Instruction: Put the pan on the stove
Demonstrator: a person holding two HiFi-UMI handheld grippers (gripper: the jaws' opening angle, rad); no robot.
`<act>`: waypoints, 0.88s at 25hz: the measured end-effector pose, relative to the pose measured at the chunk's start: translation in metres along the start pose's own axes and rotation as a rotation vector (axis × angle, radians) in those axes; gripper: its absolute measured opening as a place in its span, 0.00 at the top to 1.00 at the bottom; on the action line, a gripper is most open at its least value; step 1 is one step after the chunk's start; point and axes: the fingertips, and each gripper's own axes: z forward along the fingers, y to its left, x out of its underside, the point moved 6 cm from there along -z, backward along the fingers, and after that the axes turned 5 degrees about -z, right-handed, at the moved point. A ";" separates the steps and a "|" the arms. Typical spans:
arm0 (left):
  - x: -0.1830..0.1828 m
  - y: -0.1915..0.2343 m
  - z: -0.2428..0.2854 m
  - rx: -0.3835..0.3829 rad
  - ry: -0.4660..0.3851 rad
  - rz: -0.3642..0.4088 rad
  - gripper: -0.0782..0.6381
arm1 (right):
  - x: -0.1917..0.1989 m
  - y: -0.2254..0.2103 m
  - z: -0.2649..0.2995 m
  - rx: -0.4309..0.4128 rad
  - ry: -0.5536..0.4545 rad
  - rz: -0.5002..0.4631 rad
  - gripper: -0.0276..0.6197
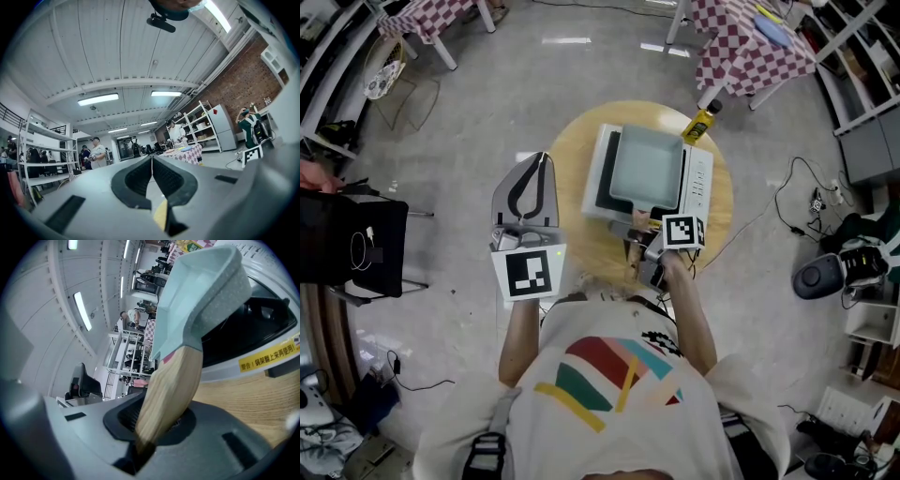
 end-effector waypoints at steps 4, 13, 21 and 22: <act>0.004 0.005 0.001 -0.008 0.015 0.003 0.88 | 0.000 -0.003 0.001 -0.007 -0.011 0.020 0.91; 0.011 0.005 0.004 -0.003 0.033 0.009 0.88 | -0.001 -0.016 0.004 0.010 -0.029 0.024 0.93; 0.011 0.001 0.005 0.002 0.029 0.024 0.88 | -0.003 -0.017 0.005 0.009 -0.035 0.016 0.93; 0.011 0.000 0.005 0.004 0.031 0.027 0.88 | -0.003 -0.016 0.005 0.011 -0.029 0.010 0.93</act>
